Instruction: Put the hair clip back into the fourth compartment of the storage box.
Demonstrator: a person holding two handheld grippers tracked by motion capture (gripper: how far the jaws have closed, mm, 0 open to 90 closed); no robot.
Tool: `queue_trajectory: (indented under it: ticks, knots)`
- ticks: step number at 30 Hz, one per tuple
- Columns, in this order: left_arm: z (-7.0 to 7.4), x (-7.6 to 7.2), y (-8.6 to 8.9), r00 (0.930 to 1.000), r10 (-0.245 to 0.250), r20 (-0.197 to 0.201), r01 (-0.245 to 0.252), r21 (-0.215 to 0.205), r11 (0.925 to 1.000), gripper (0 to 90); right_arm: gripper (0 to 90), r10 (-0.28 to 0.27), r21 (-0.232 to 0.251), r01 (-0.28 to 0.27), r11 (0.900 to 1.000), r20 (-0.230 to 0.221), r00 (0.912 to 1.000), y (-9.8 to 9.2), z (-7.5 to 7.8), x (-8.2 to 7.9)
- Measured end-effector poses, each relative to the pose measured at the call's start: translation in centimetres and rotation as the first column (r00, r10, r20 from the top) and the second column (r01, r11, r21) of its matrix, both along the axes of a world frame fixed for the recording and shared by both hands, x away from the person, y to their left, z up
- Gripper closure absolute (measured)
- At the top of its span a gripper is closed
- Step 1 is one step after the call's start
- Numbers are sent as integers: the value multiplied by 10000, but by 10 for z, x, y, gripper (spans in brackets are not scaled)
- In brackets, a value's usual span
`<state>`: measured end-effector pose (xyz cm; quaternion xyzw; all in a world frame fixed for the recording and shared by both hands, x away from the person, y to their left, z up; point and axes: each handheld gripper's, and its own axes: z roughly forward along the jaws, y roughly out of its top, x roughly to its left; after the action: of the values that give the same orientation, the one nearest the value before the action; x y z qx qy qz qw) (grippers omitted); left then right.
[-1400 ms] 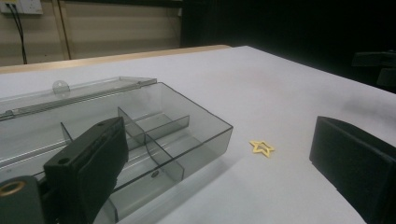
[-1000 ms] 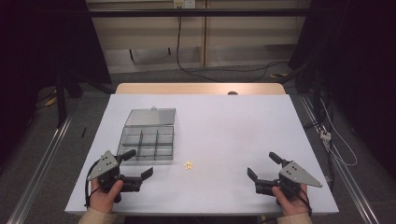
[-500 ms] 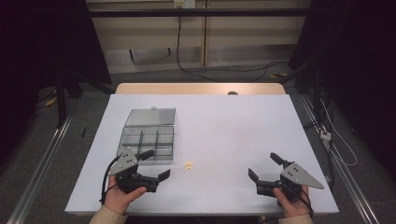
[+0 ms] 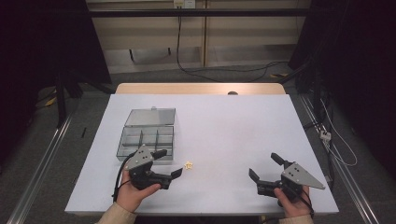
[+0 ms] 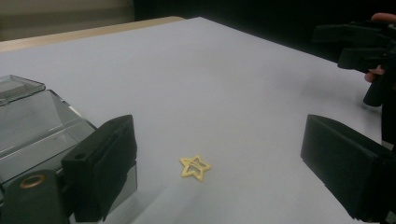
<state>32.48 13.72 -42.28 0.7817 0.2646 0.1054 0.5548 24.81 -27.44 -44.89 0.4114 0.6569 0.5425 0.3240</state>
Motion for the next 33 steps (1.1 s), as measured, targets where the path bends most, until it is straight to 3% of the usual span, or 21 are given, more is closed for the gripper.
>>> queue_trajectory:
  ticks: [8,11,21,29,33]
  knots:
    - [-4,6,-14,9988,-304,-382,318,378,9988,165,24,11,-31,-11,10000,25,10000,-1,0,-1]
    - [-5,7,-18,9985,-414,-354,435,619,9971,207,24,7,-47,-7,10000,40,10000,0,0,-1]
    - [-14,18,-28,9971,-231,-726,326,1326,9906,348,24,-4,-64,5,10000,41,10000,0,0,-1]
    - [-24,26,-34,9929,-339,-1138,564,2011,9779,468,24,16,-59,-16,10000,49,10000,0,1,-1]
    - [-28,28,-37,9923,-243,-1218,539,2463,9677,516,24,43,-53,-43,10000,50,10000,1,1,-1]
